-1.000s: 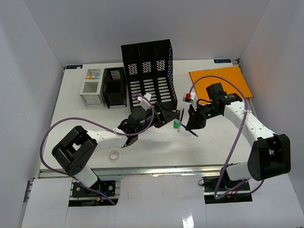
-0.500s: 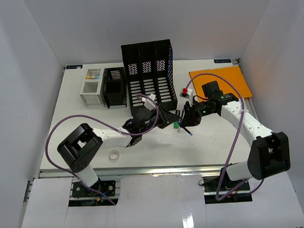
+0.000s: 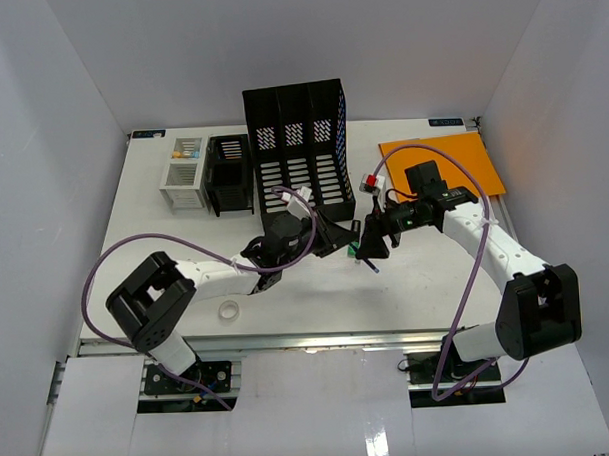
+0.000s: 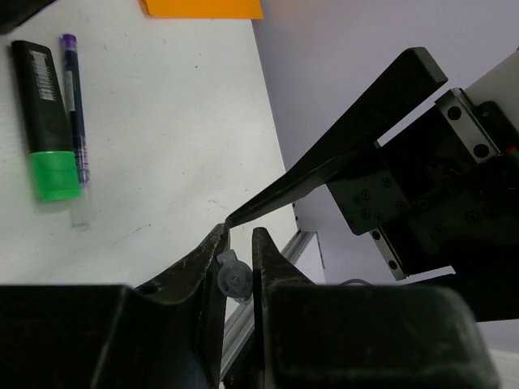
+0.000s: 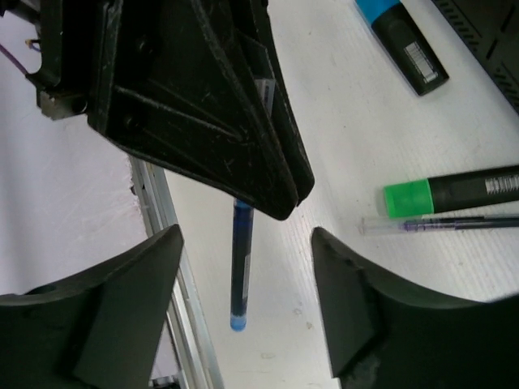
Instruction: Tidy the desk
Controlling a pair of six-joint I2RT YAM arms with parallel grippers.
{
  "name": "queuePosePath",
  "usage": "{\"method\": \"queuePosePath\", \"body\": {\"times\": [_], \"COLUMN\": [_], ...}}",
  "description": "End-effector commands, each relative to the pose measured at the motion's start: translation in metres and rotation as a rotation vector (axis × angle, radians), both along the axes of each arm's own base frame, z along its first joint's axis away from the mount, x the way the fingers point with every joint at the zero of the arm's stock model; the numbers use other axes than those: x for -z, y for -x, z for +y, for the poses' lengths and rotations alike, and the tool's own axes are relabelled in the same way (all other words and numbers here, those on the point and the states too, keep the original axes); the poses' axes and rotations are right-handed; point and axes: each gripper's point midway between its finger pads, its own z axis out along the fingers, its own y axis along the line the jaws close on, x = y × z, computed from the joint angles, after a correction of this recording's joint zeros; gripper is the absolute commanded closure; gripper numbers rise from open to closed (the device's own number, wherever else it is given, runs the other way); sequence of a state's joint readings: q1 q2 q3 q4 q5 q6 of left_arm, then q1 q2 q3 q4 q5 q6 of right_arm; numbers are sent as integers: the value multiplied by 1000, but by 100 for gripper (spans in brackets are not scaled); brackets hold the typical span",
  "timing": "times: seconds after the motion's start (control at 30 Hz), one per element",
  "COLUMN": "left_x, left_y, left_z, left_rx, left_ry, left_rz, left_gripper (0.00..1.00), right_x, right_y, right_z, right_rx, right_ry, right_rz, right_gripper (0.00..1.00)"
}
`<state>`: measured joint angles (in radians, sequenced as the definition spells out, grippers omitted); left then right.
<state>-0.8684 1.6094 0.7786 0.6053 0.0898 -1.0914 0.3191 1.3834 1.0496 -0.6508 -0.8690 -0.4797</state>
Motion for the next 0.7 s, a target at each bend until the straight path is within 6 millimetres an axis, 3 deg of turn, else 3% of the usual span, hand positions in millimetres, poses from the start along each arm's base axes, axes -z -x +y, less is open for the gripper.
{"method": "queuePosePath", "body": {"times": [0.0,0.1,0.2,0.23,0.4,0.53,0.57,0.67], "left_x": [-19,-22,-29,-45,-90,-111,-108,-123], "left_y": [-8,-26,-47,-62,-101,-133,-141,-167], "left_z": [30,78,146,184,300,362,375,398], "left_rx": [-62,-166,-283,-392,-713,-862,-884,-948], "left_ry": [-176,-308,-459,-491,-713,-787,-804,-815], "left_rz": [-137,-162,-186,-209,-301,-307,-298,-325], "left_gripper": [100,100,100,100,100,100,100,100], "right_x": [-27,-39,-41,-42,-37,-24,-22,-23], "right_y": [14,33,45,45,44,43,42,46], "right_z": [5,1,-6,-10,-24,-33,-35,-37], "right_rx": [-127,-197,-233,-226,-190,-153,-145,-148], "right_ry": [-95,-155,-200,-217,-286,-311,-308,-321], "right_rz": [-125,-176,-256,-268,-304,-283,-282,-289], "right_gripper": [22,21,21,21,21,21,21,21]}}
